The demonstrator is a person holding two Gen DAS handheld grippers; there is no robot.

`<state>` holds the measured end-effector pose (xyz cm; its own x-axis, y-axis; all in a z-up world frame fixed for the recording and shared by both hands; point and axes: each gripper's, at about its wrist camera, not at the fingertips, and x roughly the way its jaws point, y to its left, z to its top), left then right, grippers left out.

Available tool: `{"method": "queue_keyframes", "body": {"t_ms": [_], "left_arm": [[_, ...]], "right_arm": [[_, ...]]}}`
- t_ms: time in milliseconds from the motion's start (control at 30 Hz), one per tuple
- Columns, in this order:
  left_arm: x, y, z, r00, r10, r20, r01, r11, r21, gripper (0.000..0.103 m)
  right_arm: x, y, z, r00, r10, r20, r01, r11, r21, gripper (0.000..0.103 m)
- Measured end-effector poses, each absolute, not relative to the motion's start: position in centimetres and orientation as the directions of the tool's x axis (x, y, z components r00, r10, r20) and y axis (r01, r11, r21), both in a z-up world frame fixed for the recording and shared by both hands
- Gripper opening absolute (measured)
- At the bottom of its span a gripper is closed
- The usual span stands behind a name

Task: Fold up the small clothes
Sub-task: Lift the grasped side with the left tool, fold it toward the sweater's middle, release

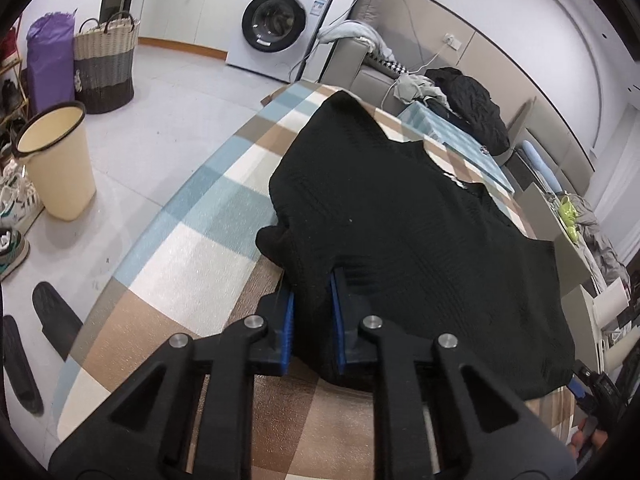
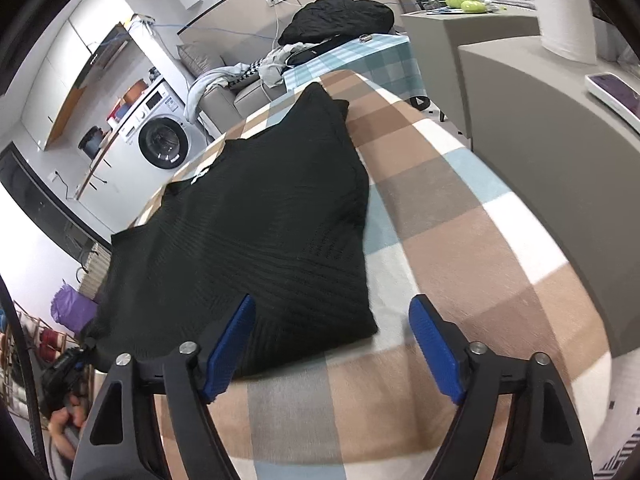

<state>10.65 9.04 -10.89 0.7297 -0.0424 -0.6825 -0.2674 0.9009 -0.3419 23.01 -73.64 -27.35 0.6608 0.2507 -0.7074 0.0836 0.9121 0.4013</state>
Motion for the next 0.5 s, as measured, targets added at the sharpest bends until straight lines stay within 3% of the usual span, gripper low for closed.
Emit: {"method": "queue_keyframes", "body": {"t_ms": [67,167,233,333,500], "left_arm": [[10.6,8.9,-10.7,0.731,-0.043,-0.681,-0.264,0.902,-0.341,0.013],[10.2,9.1,-10.6,0.732,-0.039,-0.68,-0.264,0.904,-0.336,0.013],[10.0,9.0,-10.5,0.733,-0.037,-0.679,-0.263,0.905,-0.334,0.013],[9.7,8.9,-10.3,0.735,-0.038,-0.677,-0.259,0.907,-0.331,0.012],[7.4,8.7,-10.1,0.736,-0.034,-0.676,-0.249,0.915,-0.317,0.012]], "right_arm": [[23.9,-72.9,-27.6,0.653,0.248,-0.716,0.074,0.919,0.387,0.071],[25.2,-71.7,-27.7,0.651,0.198,-0.733,0.074,0.944,0.321,0.051],[25.7,-71.2,-27.6,0.657,0.166,-0.735,0.075,0.956,0.283,0.02],[26.1,-71.4,-27.2,0.672,0.175,-0.719,0.072,0.952,0.298,0.01],[24.7,-71.7,-26.4,0.681,0.178,-0.711,0.054,0.955,0.29,0.009]]}}
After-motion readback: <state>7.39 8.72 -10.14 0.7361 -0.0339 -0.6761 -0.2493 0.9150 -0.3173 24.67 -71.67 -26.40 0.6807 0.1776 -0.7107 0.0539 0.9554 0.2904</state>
